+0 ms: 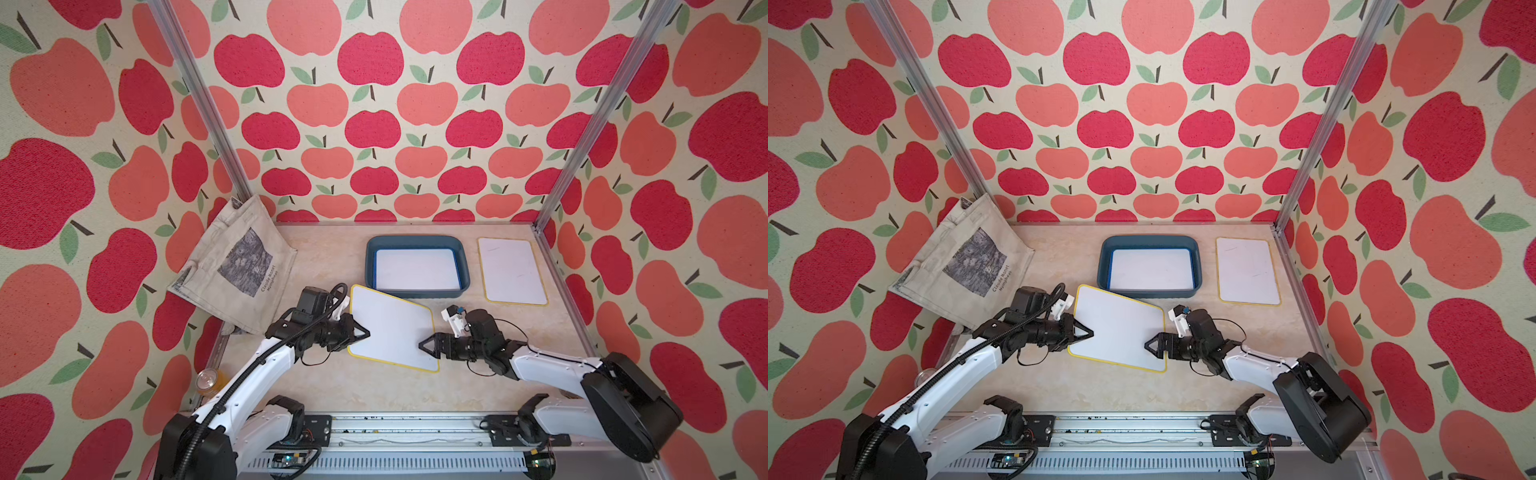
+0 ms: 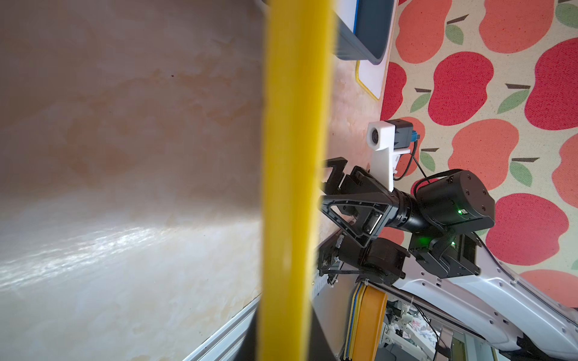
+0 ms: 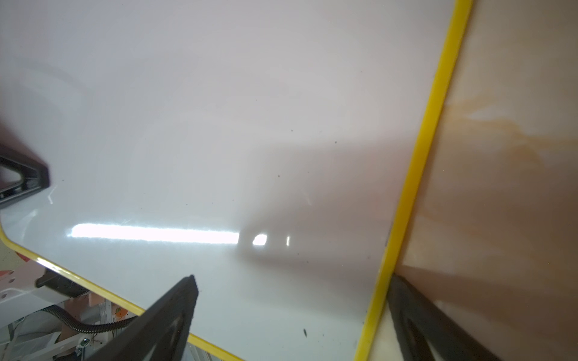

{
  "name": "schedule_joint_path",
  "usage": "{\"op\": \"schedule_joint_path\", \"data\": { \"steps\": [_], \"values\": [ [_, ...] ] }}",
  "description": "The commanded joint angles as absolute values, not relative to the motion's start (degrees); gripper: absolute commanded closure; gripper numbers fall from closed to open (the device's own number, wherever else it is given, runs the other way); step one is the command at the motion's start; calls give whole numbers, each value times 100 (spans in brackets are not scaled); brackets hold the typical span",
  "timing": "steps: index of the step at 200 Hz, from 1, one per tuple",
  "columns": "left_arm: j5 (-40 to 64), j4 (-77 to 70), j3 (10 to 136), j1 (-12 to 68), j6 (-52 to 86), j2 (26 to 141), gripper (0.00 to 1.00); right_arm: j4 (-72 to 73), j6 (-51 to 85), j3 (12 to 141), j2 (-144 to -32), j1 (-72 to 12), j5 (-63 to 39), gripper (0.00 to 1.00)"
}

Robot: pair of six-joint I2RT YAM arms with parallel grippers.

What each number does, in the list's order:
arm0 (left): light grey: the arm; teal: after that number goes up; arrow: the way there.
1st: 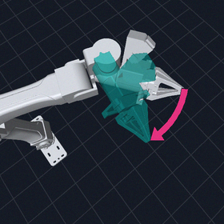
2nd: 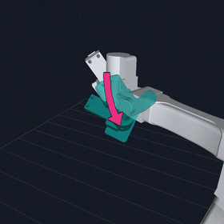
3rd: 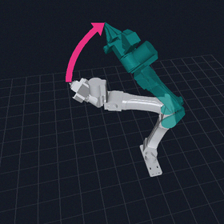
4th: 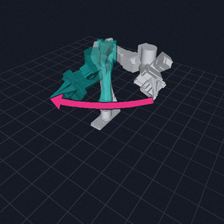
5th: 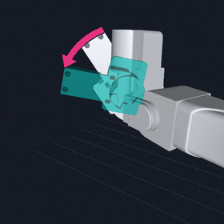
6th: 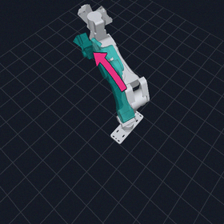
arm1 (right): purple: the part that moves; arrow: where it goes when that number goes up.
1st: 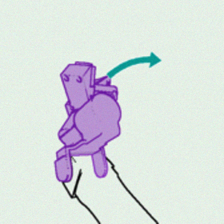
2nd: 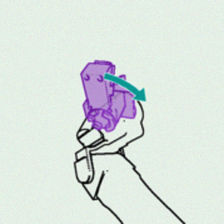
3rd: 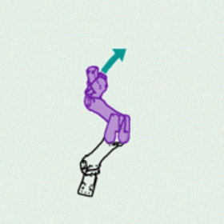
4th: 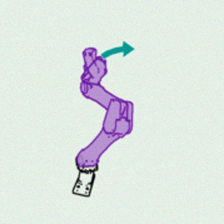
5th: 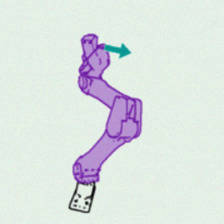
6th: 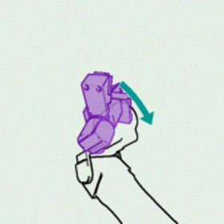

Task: Put the whiteboard into the storage box
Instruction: Place the whiteboard in the storage box.

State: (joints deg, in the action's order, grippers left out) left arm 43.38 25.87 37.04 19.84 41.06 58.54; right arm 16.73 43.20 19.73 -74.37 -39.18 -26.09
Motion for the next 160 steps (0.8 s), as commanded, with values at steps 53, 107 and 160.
{"op": "schedule_joint_path", "data": {
  "steps": [53, 107, 160],
  "values": [
    [4307, 2364, 3996, 1780, 4049, 5884, 89, 1204, 4509, 1996, -7717, -3855, -2808, 1],
    [4403, 2864, 4363, 1715, 3763, 5951, 99, -208, 4043, 2224, -6619, -3625, -2383, 1],
    [4524, 3666, 5013, 1698, 3394, 5749, 100, -1867, 3268, 2775, -5330, -3168, -1637, 1]
  ]
}}
